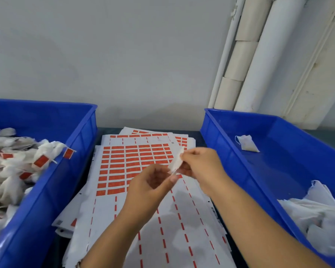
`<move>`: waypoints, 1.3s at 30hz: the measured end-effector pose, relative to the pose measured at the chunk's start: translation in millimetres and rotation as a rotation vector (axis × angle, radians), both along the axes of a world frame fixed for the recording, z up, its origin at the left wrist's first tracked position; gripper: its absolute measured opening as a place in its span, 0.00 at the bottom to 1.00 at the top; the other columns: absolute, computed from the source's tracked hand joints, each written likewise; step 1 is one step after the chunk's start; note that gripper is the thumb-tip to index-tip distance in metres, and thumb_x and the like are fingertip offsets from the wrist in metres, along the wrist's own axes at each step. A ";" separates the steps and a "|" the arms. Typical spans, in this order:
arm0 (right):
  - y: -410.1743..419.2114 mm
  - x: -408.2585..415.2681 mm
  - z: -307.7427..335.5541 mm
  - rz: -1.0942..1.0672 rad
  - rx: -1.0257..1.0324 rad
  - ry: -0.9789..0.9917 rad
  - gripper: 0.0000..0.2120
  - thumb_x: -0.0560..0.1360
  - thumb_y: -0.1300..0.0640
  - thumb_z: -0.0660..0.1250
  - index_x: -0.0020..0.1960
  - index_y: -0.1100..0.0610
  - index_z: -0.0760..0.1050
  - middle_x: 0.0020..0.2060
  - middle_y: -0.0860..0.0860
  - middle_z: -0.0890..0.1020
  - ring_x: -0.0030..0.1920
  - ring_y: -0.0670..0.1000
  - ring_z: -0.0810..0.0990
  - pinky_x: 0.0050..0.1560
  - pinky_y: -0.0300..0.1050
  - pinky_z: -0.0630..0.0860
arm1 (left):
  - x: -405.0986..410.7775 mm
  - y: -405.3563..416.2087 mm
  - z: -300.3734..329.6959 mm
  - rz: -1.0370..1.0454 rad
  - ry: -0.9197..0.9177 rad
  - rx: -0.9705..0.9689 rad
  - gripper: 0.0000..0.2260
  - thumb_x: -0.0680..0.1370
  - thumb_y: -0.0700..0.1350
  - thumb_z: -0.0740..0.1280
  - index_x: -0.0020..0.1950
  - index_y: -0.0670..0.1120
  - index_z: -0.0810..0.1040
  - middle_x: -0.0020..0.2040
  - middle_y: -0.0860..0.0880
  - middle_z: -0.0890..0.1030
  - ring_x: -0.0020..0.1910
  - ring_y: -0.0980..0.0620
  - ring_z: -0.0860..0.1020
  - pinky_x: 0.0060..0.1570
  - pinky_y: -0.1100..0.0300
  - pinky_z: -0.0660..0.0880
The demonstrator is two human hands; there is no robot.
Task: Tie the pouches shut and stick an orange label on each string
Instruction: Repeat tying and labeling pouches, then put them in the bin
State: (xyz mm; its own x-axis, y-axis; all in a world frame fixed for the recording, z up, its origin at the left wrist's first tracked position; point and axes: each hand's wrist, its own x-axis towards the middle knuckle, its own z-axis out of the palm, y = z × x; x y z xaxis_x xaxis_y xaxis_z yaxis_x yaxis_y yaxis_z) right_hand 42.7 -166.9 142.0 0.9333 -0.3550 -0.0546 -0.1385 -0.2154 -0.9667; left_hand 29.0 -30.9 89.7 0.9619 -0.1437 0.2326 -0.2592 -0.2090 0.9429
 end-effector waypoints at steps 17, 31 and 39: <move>6.5 6.8 -77.4 0.412 -0.600 -0.340 0.07 0.71 0.42 0.66 0.47 0.32 0.71 0.55 0.24 0.63 0.61 0.26 0.59 0.59 0.24 0.56 | 23.1 20.3 -40.0 0.181 -0.239 0.337 0.06 0.75 0.47 0.67 0.48 0.60 0.77 0.40 0.72 0.70 0.41 0.69 0.73 0.38 0.81 0.67; -14.3 14.5 -92.5 0.113 -0.501 -0.486 0.03 0.69 0.42 0.67 0.40 0.36 0.72 0.62 0.33 0.65 0.64 0.33 0.64 0.59 0.31 0.62 | 6.9 11.7 -21.9 0.093 0.160 -0.244 0.11 0.64 0.57 0.64 0.36 0.52 0.81 0.32 0.55 0.80 0.34 0.59 0.77 0.32 0.73 0.73; 2.4 2.7 -95.2 0.493 -0.271 -0.051 0.13 0.74 0.50 0.70 0.46 0.32 0.72 0.45 0.29 0.76 0.47 0.36 0.78 0.35 0.24 0.72 | 17.5 26.1 -15.2 0.146 0.417 -0.668 0.08 0.66 0.50 0.66 0.37 0.50 0.84 0.34 0.49 0.81 0.30 0.54 0.77 0.35 0.64 0.77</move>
